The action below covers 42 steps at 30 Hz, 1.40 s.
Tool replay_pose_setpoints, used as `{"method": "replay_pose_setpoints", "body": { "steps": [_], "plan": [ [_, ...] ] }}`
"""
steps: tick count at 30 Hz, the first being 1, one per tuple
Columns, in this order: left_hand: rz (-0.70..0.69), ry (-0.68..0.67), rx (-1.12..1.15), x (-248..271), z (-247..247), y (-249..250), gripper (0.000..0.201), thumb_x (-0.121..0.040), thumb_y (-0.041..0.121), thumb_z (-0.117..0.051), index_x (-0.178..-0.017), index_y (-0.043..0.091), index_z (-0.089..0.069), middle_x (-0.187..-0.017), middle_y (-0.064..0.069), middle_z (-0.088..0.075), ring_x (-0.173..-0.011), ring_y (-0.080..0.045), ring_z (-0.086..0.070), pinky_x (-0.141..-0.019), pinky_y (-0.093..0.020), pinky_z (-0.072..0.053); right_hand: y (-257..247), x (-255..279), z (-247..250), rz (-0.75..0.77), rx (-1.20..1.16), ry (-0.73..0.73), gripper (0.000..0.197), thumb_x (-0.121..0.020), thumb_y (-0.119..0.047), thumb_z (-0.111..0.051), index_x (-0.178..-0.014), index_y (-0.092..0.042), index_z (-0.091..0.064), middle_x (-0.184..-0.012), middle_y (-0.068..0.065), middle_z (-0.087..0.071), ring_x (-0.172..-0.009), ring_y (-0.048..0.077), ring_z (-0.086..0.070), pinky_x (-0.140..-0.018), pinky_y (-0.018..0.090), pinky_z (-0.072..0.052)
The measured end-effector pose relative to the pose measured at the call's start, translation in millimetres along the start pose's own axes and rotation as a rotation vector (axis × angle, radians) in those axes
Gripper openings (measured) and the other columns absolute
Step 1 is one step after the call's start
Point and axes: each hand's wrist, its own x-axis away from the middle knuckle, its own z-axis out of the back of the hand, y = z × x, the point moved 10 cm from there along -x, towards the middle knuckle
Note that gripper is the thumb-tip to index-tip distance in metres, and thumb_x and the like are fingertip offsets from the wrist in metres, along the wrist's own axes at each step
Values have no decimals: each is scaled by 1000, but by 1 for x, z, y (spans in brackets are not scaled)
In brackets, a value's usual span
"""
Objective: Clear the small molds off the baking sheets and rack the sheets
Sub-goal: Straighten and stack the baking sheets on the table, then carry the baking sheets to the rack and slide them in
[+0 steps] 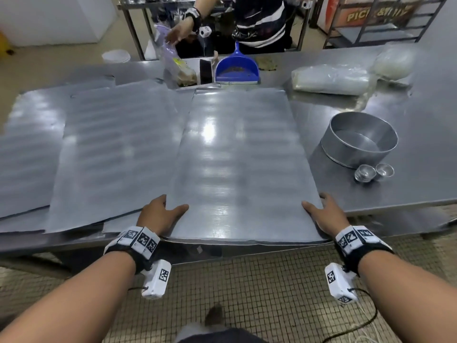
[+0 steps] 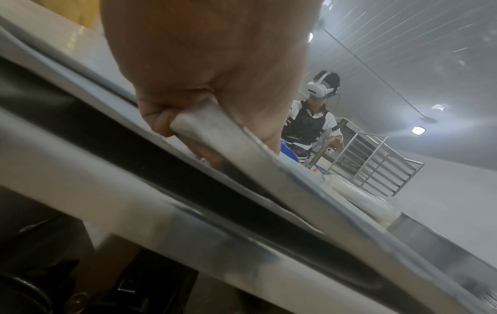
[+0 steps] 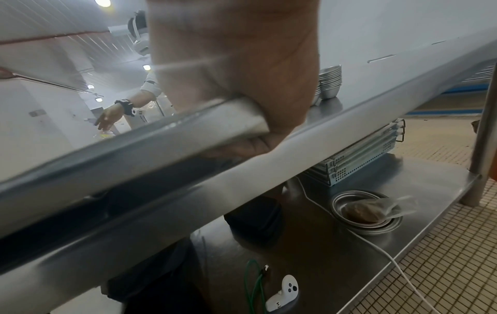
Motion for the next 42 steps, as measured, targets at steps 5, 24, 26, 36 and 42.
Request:
{"method": "replay_pose_setpoints", "body": {
  "steps": [5,24,26,36,42],
  "plan": [
    [21,77,-14,47,-7,2,69,-77,61,-74,-132,24,-57,-128,-2,-67,-116,-27,-62,-90,-33,-48,22,2,14,95,-26,-55,56,-85,-41,-76,-131,-17,-54,-115,-3,-68,-100,16,-63,-90,31,-47],
    [145,-48,386,153,-70,-32,51,-82,52,-76,-116,23,-53,-104,3,-69,-92,-19,-70,-75,-37,-56,102,35,35,88,-63,-169,40,-87,-60,-61,-98,-23,-51,-94,1,-65,-85,21,-64,-82,45,-51],
    [155,19,414,150,-70,-30,45,-87,56,-67,-114,22,-53,-103,1,-68,-92,-21,-69,-78,-42,-56,96,31,36,107,-21,-155,41,-92,-60,-53,-91,-19,-50,-86,2,-60,-79,22,-57,-76,42,-44],
    [114,137,350,117,-71,-31,38,-98,48,-54,-113,13,-55,-100,3,-64,-87,-13,-61,-70,-33,-43,89,14,30,149,-13,-82,36,-98,-49,-50,-95,-14,-58,-91,-3,-63,-90,26,-60,-84,42,-47],
    [66,200,412,108,-60,-25,29,-96,37,-63,-111,12,-60,-98,0,-67,-87,-16,-64,-68,-27,-46,60,20,45,226,-89,-54,29,-95,-40,-63,-100,-11,-65,-89,-8,-67,-81,7,-63,-67,26,-47]
  ]
}}
